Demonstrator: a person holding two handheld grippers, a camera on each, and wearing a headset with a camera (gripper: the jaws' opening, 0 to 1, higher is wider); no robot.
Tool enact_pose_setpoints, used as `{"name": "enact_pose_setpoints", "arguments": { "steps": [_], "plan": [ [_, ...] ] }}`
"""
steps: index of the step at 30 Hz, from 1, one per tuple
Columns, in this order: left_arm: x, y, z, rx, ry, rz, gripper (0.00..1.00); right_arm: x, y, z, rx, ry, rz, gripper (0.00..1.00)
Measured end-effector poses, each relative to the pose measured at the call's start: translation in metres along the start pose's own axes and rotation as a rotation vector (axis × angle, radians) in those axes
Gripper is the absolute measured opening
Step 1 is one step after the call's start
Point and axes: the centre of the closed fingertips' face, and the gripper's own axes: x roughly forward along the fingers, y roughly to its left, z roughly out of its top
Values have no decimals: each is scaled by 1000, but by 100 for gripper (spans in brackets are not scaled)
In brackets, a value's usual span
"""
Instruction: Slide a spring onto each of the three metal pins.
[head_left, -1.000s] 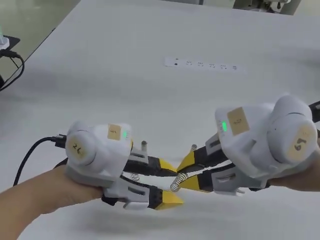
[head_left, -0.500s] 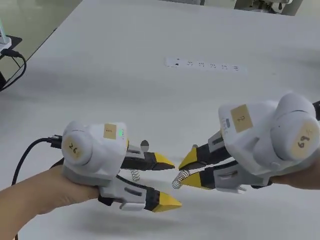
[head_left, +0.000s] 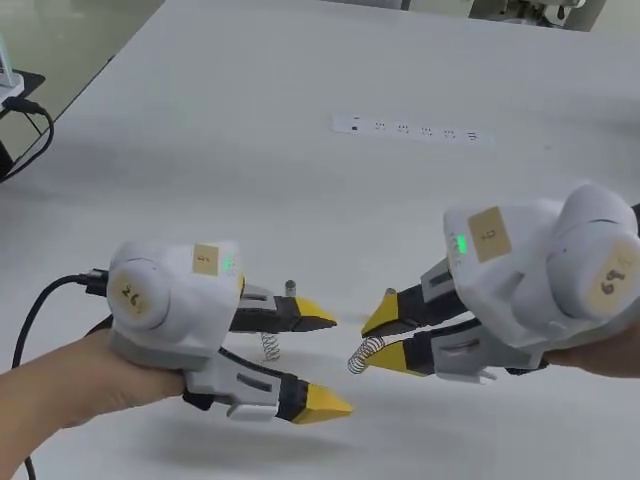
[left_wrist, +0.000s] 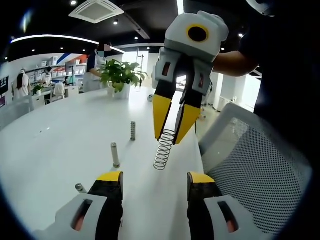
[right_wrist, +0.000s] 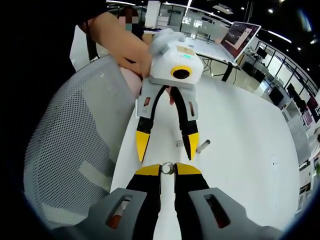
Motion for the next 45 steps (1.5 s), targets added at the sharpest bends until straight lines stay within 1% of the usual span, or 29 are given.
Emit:
{"name": "enact_pose_setpoints", "arguments": {
  "steps": [3,6,9,15,18,19,21,24,27,30,33,36,38,41,45],
  "plan": [
    [-5,1,-3,-10,-1,8,48,-1,-1,-1,1,1,-4,6],
    [-11,2,-7,-8,10,19,48,-2,-2,-2,8,1,-6,6],
    [-15,4,-8,-15,7,31,51,-2,-4,-3,9,3,-13,6],
    [-25,10,-11,-33,-12,69,56,-3,-5,-3,11,1,-18,6],
    [-29,9,-14,-48,-18,79,55,-4,-6,-4,13,3,-23,6],
    [-32,10,-14,-52,-30,93,56,-4,-6,-5,15,6,-24,6],
    [-36,11,-16,-60,-33,107,57,-5,-8,-7,19,7,-30,6],
    [-41,15,-18,-56,-38,139,62,-5,-8,-8,18,10,-31,6],
    [-46,20,-23,-57,-24,160,63,-6,-9,-9,21,12,-32,6],
    [-51,25,-23,-71,-44,187,67,-7,-10,-10,22,17,-33,6],
    [-55,29,-23,-80,-52,207,71,-7,-10,-13,20,26,-29,6],
    [-59,30,-25,-102,-64,219,76,-8,-10,-15,24,31,-28,6],
    [-60,31,-25,-106,-73,230,79,-9,-11,-16,28,33,-29,6],
    [-63,35,-25,-114,-86,255,86,-10,-12,-21,18,57,-29,6],
    [-64,36,-24,-127,-93,262,89,-10,-11,-23,17,73,-10,6]
  ]
}}
